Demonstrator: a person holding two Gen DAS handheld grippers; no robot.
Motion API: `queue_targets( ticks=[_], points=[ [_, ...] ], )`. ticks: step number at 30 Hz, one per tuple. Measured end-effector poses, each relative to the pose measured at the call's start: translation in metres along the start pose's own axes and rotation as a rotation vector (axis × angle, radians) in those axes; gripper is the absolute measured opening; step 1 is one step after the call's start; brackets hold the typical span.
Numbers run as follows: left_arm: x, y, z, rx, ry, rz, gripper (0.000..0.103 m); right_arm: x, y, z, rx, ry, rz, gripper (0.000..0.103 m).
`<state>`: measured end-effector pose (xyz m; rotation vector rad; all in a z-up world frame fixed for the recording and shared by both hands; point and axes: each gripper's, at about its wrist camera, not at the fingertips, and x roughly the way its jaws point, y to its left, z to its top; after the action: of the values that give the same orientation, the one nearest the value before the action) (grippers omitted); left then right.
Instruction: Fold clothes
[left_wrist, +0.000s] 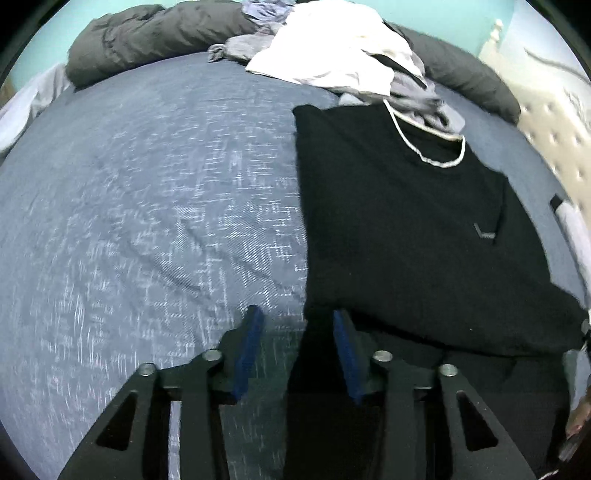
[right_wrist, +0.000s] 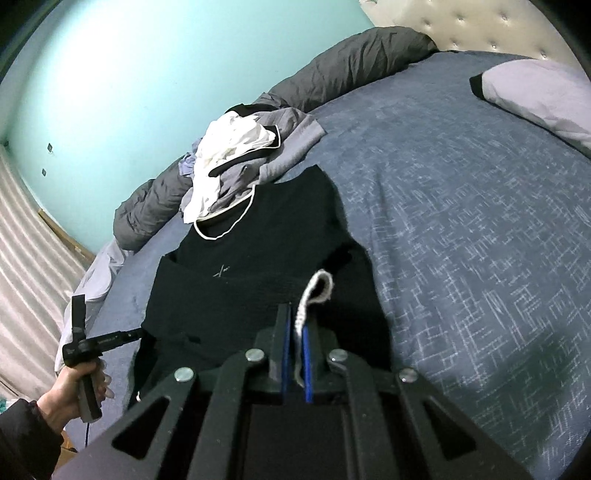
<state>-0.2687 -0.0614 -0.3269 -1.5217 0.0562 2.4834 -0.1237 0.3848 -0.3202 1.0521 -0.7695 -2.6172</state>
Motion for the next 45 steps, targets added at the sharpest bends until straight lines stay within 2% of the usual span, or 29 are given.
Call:
queue_targets(
  ticks=[1, 3, 7, 9, 12, 15, 19, 23, 26, 29, 33, 45],
  points=[
    [0.002, -0.004, 0.001, 0.024, 0.003, 0.012, 0.029, 0.001, -0.001, 0.0, 0.004, 0.002, 0.001, 0.005],
    [0.006, -0.012, 0.003, 0.07, 0.008, 0.033, 0.016, 0.002, -0.001, 0.0, 0.011, 0.007, 0.01, 0.005],
    [0.002, -0.018, 0.005, 0.132, -0.02, 0.063, 0.005, 0.001, 0.0, 0.001, 0.03, 0.023, 0.046, 0.005],
    [-0.004, -0.012, 0.006, 0.124, -0.048, 0.08, 0.0, 0.0, 0.001, 0.001, 0.042, 0.033, 0.067, 0.005],
    [-0.013, 0.004, 0.008, 0.093, -0.088, 0.129, 0.0, -0.003, 0.004, 0.001, 0.046, 0.039, 0.076, 0.005],
    [-0.016, 0.02, 0.01, 0.042, -0.081, 0.074, 0.0, 0.0, 0.005, 0.0, 0.05, 0.052, 0.078, 0.005],
    [-0.019, 0.018, 0.005, 0.045, -0.063, -0.016, 0.0, 0.004, 0.0, -0.004, 0.072, 0.069, 0.073, 0.005],
    [-0.009, 0.007, -0.003, 0.096, -0.026, -0.028, 0.004, 0.004, -0.002, -0.004, 0.077, 0.069, 0.073, 0.005],
    [-0.007, 0.004, -0.008, 0.091, -0.029, -0.049, 0.005, 0.005, -0.002, -0.004, 0.078, 0.073, 0.07, 0.005],
    [-0.005, 0.008, -0.007, 0.047, -0.038, -0.06, 0.018, 0.007, -0.004, -0.004, 0.083, 0.075, 0.071, 0.005],
    [-0.003, 0.014, -0.003, -0.004, -0.049, -0.113, 0.018, 0.006, -0.006, -0.004, 0.084, 0.075, 0.074, 0.005],
    [-0.003, 0.021, 0.001, -0.096, -0.107, -0.178, 0.023, 0.007, -0.011, -0.005, 0.102, 0.08, 0.079, 0.005]
  ],
)
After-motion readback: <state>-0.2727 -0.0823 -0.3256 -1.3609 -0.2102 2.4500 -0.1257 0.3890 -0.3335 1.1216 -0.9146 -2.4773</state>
